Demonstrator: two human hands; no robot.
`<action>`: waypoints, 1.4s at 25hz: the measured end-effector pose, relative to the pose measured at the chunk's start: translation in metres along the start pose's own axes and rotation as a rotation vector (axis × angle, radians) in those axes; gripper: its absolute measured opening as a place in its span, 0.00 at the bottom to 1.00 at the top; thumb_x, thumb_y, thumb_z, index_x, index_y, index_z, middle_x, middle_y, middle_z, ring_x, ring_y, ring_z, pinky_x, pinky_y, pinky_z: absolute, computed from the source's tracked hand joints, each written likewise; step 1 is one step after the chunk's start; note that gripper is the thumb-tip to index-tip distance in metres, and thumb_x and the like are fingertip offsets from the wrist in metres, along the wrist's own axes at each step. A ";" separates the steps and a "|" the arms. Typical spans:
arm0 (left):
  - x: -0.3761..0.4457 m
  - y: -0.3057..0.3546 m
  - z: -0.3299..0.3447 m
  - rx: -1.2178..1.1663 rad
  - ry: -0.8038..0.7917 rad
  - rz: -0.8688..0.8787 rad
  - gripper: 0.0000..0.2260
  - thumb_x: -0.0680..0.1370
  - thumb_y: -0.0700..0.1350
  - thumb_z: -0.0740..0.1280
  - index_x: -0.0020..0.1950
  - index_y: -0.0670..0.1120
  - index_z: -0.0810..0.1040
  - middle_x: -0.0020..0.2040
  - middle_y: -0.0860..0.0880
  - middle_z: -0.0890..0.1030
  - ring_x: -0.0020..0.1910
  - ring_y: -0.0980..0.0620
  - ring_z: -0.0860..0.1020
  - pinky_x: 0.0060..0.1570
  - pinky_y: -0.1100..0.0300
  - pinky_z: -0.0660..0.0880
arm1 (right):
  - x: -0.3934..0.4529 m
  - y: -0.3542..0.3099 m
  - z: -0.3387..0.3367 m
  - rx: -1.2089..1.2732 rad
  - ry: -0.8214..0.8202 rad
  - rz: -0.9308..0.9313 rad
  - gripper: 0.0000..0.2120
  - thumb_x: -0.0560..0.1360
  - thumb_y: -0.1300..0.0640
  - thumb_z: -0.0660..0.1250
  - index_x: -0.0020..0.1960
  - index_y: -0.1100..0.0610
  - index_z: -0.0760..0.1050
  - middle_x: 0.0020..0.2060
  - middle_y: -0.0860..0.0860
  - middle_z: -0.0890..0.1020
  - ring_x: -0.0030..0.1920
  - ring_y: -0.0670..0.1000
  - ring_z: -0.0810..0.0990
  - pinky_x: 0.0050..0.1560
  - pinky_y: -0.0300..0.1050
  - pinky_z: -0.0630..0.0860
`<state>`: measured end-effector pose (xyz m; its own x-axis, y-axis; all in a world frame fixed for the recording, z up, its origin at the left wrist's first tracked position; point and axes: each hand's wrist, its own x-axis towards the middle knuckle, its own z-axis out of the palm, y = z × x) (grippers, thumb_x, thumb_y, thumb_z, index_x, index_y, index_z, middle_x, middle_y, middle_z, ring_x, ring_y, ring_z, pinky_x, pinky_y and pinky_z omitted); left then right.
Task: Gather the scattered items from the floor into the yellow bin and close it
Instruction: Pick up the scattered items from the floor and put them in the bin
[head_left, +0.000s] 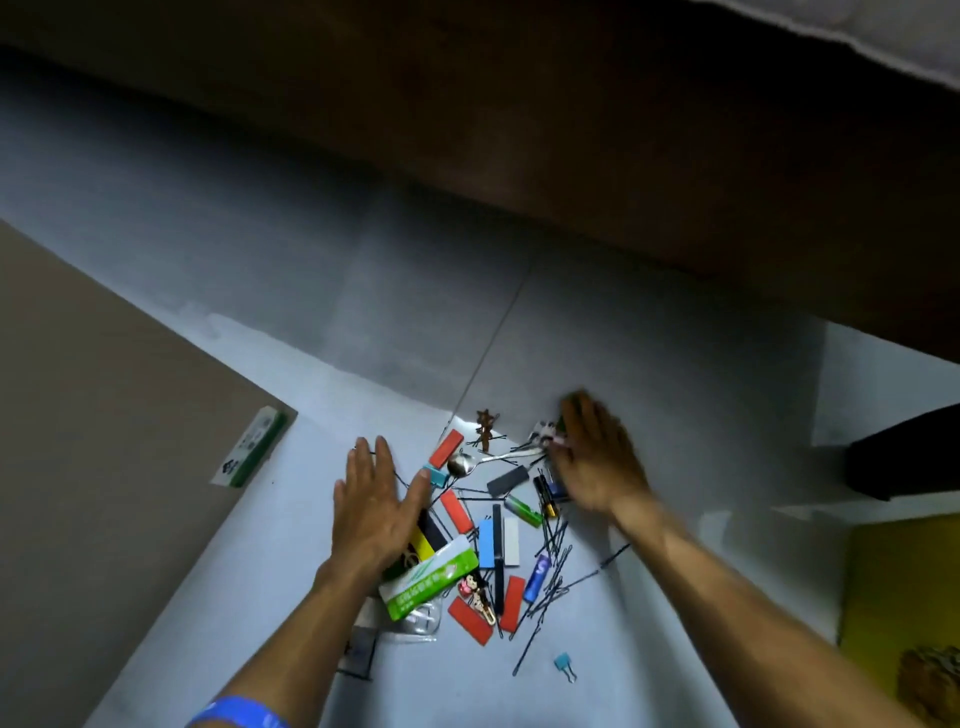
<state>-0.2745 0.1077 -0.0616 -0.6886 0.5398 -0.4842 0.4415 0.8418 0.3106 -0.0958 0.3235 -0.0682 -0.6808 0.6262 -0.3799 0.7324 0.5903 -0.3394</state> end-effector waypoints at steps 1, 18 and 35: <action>-0.005 0.008 0.007 -0.018 -0.033 0.027 0.39 0.77 0.70 0.44 0.80 0.50 0.38 0.79 0.48 0.35 0.78 0.51 0.35 0.77 0.48 0.41 | -0.019 -0.011 0.012 0.001 -0.018 -0.022 0.31 0.82 0.41 0.46 0.79 0.50 0.39 0.79 0.52 0.40 0.78 0.55 0.41 0.77 0.55 0.44; -0.117 -0.012 0.028 -0.304 0.153 -0.440 0.25 0.79 0.57 0.62 0.74 0.55 0.62 0.71 0.46 0.64 0.69 0.43 0.63 0.63 0.44 0.66 | -0.123 -0.048 0.049 0.242 0.052 0.294 0.42 0.71 0.31 0.63 0.77 0.45 0.52 0.78 0.51 0.56 0.74 0.58 0.57 0.68 0.61 0.62; -0.099 0.055 0.055 -0.786 0.063 -0.307 0.18 0.80 0.62 0.55 0.69 0.62 0.69 0.68 0.54 0.73 0.67 0.49 0.67 0.66 0.53 0.65 | -0.126 -0.132 0.078 1.391 0.240 0.364 0.12 0.82 0.60 0.60 0.48 0.47 0.78 0.47 0.46 0.83 0.52 0.47 0.81 0.50 0.37 0.75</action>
<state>-0.1503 0.1005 -0.0413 -0.7535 0.2663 -0.6011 -0.2831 0.6938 0.6622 -0.1058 0.1266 -0.0423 -0.3420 0.7811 -0.5225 0.1857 -0.4889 -0.8524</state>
